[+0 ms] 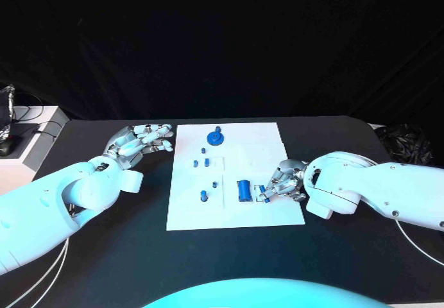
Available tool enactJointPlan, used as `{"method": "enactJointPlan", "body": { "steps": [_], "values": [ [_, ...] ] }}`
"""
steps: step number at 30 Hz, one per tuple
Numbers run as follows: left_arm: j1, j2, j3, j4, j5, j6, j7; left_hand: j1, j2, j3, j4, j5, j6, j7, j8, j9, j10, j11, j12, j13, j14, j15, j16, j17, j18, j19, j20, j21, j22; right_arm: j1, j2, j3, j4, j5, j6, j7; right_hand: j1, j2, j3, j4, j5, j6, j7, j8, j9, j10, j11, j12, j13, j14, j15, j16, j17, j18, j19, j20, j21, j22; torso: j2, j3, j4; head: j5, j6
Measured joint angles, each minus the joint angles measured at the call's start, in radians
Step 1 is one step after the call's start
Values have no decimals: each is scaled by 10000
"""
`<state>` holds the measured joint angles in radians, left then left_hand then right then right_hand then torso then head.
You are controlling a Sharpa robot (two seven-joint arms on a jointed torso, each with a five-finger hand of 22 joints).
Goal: Assemble the parts on the task board
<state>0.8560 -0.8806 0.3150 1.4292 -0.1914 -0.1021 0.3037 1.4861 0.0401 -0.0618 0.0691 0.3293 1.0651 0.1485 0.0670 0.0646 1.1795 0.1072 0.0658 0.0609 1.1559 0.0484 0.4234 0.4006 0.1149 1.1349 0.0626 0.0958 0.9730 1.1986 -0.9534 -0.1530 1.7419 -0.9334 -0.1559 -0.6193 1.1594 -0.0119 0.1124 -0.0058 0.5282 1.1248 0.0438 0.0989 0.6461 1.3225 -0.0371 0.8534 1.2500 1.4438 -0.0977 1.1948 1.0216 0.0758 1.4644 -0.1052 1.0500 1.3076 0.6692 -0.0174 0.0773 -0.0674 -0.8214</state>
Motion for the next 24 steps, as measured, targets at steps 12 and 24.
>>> {"method": "enactJointPlan", "body": {
  "steps": [12,24],
  "values": [
    [0,-11,0,8,0,17,-12,0,0,28,28,0,0,0,0,0,0,0,0,0,0,0,0,0,0,-1,0,1,-11,-34,357,-10,-389,-175,-61,-46,-108,-4,126,-513,-68,150,-8,-117,-292,8,8,0,0,1,0,0,-22,-1,0,0,0,-2,3,0,-2,35,-34],
    [0,-32,0,16,0,29,-25,0,0,28,28,0,0,0,0,0,-37,-37,0,0,0,0,0,1,1,-1,0,1,-11,-50,428,-11,-581,-380,-33,-109,-138,-2,32,-724,-369,185,27,-165,-489,9,8,0,-25,2,0,-23,-22,-1,0,0,-20,-2,4,4,-11,73,-59]
  ]
}}
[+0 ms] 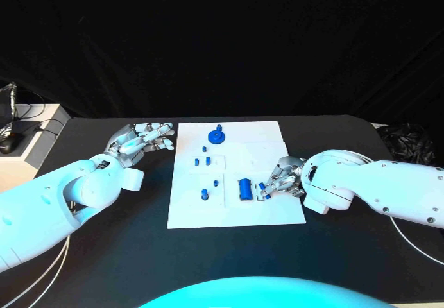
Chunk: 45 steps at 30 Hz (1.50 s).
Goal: Assemble the parts on the task board
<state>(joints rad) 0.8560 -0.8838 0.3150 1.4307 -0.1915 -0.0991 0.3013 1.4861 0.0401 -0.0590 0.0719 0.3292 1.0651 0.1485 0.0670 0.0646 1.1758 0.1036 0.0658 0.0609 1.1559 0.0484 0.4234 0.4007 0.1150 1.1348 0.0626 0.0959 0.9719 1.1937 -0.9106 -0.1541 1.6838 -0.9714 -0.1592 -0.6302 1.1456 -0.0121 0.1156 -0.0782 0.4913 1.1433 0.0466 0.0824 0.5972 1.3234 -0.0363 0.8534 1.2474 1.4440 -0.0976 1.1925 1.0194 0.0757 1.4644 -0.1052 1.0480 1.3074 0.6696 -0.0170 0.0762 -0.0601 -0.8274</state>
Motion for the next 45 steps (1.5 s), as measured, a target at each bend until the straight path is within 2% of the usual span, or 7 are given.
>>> {"method": "enactJointPlan", "body": {
  "steps": [4,11,23,29,39,41,45],
  "values": [
    [0,-5,0,5,0,5,-5,0,0,0,0,0,0,0,0,0,0,0,0,0,0,0,0,0,-1,0,0,0,-8,-5,19,-2,-14,-35,46,-23,-168,-15,-588,389,-519,54,-8,21,-42,75,-36,0,-28,-1,-1,-16,-17,8,0,0,-20,0,0,1,1,6,-8],
    [0,-20,0,9,0,12,-13,0,0,0,0,0,0,0,0,0,0,0,0,0,0,0,0,1,0,0,0,0,-8,-5,37,-2,-17,-73,79,-42,-19,134,-1653,882,-617,71,2,-17,-150,57,-8,0,-44,-2,-2,-16,-17,9,0,0,-56,-1,-3,1,7,19,-39],
    [0,-34,0,14,0,21,-22,0,0,0,0,0,0,0,0,0,0,0,0,0,0,0,0,1,0,0,0,1,-7,-9,62,1,95,-83,62,7,-21,131,-1924,1183,-986,71,2,-16,-163,58,-7,30,-45,33,33,-16,-17,8,0,0,-56,7,-3,-1,7,46,-51],
    [0,-40,0,14,0,23,-27,0,0,0,0,0,0,0,0,0,0,0,0,0,0,0,0,1,0,0,0,1,-7,-12,35,-3,145,-85,46,26,-167,-15,-1922,1465,-1045,71,2,-16,-153,58,-7,29,-45,33,33,-16,-30,8,0,0,-56,6,-3,1,3,50,-58],
    [0,-41,0,14,0,29,-31,0,0,28,28,0,0,0,0,0,0,0,0,0,0,0,0,-3,0,0,0,-38,-16,-12,-19,-3,220,-122,-40,57,-204,-52,-1868,1518,-1045,71,2,-16,-137,58,-7,29,-45,33,33,-16,-19,8,0,0,-56,5,-1,4,0,20,-47],
    [0,-41,0,13,0,30,-32,0,0,42,41,0,0,0,0,0,0,0,0,0,0,0,0,-12,0,-1,0,-59,-29,-12,-19,-3,219,-154,-70,57,-257,200,-1787,1599,-1017,96,-23,-16,-131,58,-7,67,-45,33,33,-16,-8,8,0,0,-56,5,-1,5,1,10,-45],
    [0,-40,0,11,0,33,-32,0,0,42,41,0,0,0,0,0,0,0,0,0,0,0,0,-12,-1,-1,0,-59,-30,-12,-19,-2,208,-208,-109,57,-107,456,-1720,1571,-830,114,-42,-16,-131,58,-7,68,-44,33,33,-16,5,9,0,0,-56,4,-1,4,3,-4,-44]
  ]
}}
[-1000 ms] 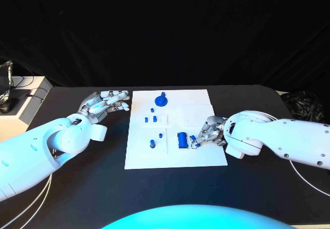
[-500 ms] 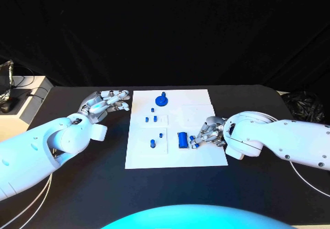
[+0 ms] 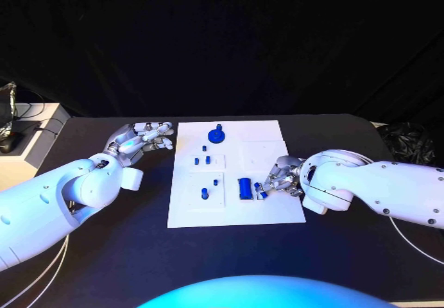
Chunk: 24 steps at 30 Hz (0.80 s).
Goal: Assemble the parts on the task board
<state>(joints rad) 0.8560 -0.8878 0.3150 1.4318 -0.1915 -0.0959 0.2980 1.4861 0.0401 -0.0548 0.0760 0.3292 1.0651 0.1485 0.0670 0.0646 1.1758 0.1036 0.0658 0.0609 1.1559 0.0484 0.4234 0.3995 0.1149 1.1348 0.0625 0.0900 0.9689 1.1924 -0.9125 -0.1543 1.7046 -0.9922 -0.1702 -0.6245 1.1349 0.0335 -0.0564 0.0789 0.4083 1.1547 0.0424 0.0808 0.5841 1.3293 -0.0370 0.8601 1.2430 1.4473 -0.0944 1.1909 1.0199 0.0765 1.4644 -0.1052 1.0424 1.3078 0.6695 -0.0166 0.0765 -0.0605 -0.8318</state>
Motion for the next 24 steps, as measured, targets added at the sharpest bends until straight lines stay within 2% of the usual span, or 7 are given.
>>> {"method": "enactJointPlan", "body": {
  "steps": [1,2,6,10,12,21,24],
  "values": [
    [0,0,0,0,0,1,0,0,0,-7,8,0,0,0,0,0,0,0,0,0,0,0,0,0,1,0,0,0,0,0,0,0,0,-23,-15,-1,82,177,130,-52,196,5,-5,0,-1,0,0,0,0,0,0,0,0,0,0,0,0,0,0,0,1,-2,0],
    [0,0,0,0,0,1,0,0,0,-29,29,0,0,0,0,0,0,0,0,0,0,0,0,0,1,0,0,0,0,0,-1,0,0,-31,-19,-2,107,227,178,-81,288,23,-23,-1,-4,0,0,0,0,0,0,0,0,-1,0,0,0,0,0,0,1,-2,0],
    [0,0,0,-1,0,4,-1,-68,-13,-29,29,0,0,0,0,0,0,0,0,0,0,0,0,0,1,0,0,0,-11,0,-5,1,20,-74,-32,-5,113,283,658,-225,398,99,-27,-22,-143,4,-2,0,0,0,0,0,0,-1,0,0,43,-1,-1,-1,1,-3,-6],
    [0,1,0,-1,0,6,-2,-81,0,-29,29,0,0,0,0,0,0,0,0,0,0,0,0,0,1,0,0,0,-11,0,-6,4,34,-104,-37,-6,71,240,1015,-309,391,154,-46,-60,-194,56,-21,-43,0,0,0,0,11,0,0,0,42,-1,-1,-2,3,3,-18],
    [0,0,0,-1,0,7,-3,-81,0,-29,29,0,0,0,0,0,0,0,0,0,0,0,0,0,0,0,0,0,-11,1,-9,4,36,-116,-38,-6,-36,134,1225,-344,390,155,-46,-61,-195,56,-21,-43,0,0,0,0,24,0,0,0,77,-1,-2,-2,3,8,-28],
    [0,-6,-1,-1,0,11,-15,-81,0,-29,28,0,0,0,0,0,0,0,0,0,0,0,0,1,0,0,0,0,-10,-2,-18,0,99,-137,-26,-6,-133,37,1261,-335,389,187,-77,-76,-201,68,-8,-43,0,0,0,0,41,-1,0,0,77,-2,-3,-6,2,15,-58],
    [0,-7,-1,-1,0,12,-18,-80,0,-29,28,0,0,0,0,0,0,0,0,0,0,0,0,1,1,0,0,0,-10,-6,-21,0,132,-137,-23,-5,-177,71,1261,-335,389,188,-78,-76,-201,69,-8,-43,1,0,0,0,42,0,0,0,77,-3,-3,-5,1,23,-64]
  ]
}}
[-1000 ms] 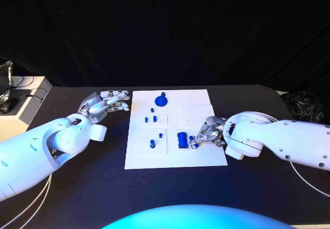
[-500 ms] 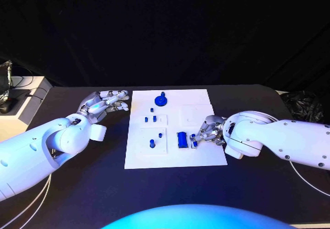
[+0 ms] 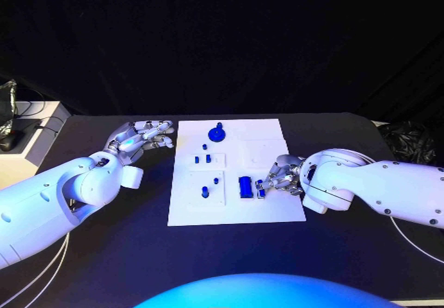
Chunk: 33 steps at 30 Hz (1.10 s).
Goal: Assemble the parts on the task board
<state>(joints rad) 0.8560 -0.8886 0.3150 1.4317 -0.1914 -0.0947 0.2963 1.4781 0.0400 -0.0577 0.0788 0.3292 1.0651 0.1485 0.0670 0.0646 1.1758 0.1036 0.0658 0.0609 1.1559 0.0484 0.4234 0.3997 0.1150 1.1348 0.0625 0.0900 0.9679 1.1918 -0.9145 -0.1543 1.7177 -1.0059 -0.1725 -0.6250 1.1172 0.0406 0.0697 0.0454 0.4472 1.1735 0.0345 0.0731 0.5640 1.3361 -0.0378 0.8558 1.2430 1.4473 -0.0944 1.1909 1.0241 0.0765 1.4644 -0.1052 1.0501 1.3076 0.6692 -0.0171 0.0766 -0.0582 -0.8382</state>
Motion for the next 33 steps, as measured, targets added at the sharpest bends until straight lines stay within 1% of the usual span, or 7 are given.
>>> {"method": "enactJointPlan", "body": {
  "steps": [14,18,21,24,25,28,33],
  "values": [
    [0,-1,0,-2,0,8,-10,0,0,0,0,0,0,0,0,0,0,0,0,0,0,0,0,1,0,0,0,0,1,-6,-14,9,66,6,0,82,-40,-40,-68,0,-119,36,33,43,-27,2,2,-40,8,0,0,0,-1,0,0,0,0,-2,1,1,-2,22,-13],
    [0,-1,0,-1,0,9,-13,0,0,0,-1,0,0,0,0,0,0,0,0,0,0,0,0,1,0,0,0,0,1,-19,-10,3,-23,13,-1,103,-133,-134,-269,100,-470,69,35,93,-8,6,6,-40,8,0,0,0,-17,0,0,0,0,-2,1,1,-2,16,-8],
    [0,-7,0,2,0,9,-14,0,0,2,2,0,0,0,0,0,-3,3,0,0,0,0,0,1,0,0,0,0,0,-22,-14,0,-89,13,-1,108,-171,-171,-393,171,-580,80,25,76,-33,14,14,-40,8,0,0,0,-25,0,0,0,0,-2,2,1,-2,10,-7],
    [0,-13,0,2,0,9,-16,1,0,13,70,0,0,0,0,0,-37,37,0,0,0,0,0,-11,0,74,-1,0,-51,-22,-17,0,-121,13,0,111,-265,-266,-643,249,-575,82,23,75,-42,14,15,-41,8,0,0,0,-25,0,0,0,0,-2,2,1,-2,9,-10],
    [0,-15,0,2,0,9,-16,1,0,13,70,0,0,0,0,0,-37,37,0,0,0,0,0,-11,1,75,-1,0,-50,-22,-18,0,-128,13,3,112,-302,-303,-834,265,-404,82,23,75,-42,15,15,-40,8,0,0,0,-25,0,0,0,0,-2,1,1,-2,9,-12],
    [0,-17,0,3,0,9,-18,1,0,14,69,0,0,0,0,0,-37,37,0,0,0,0,0,-12,0,74,-1,0,-50,-22,-21,0,-132,13,17,112,-207,-208,-1388,253,-267,82,23,75,-42,15,15,-41,8,0,0,0,-25,0,0,0,-1,-2,2,1,-2,8,-16],
    [-1,-23,-1,5,0,9,-19,1,0,14,69,0,0,0,0,0,-37,37,0,0,0,0,0,-12,0,74,-1,0,-50,-22,-25,0,-132,11,62,111,-208,-208,-1658,354,-358,82,23,76,-45,15,15,-40,7,0,0,0,-40,0,0,0,-1,-2,1,2,-3,12,-26]
  ]
}}
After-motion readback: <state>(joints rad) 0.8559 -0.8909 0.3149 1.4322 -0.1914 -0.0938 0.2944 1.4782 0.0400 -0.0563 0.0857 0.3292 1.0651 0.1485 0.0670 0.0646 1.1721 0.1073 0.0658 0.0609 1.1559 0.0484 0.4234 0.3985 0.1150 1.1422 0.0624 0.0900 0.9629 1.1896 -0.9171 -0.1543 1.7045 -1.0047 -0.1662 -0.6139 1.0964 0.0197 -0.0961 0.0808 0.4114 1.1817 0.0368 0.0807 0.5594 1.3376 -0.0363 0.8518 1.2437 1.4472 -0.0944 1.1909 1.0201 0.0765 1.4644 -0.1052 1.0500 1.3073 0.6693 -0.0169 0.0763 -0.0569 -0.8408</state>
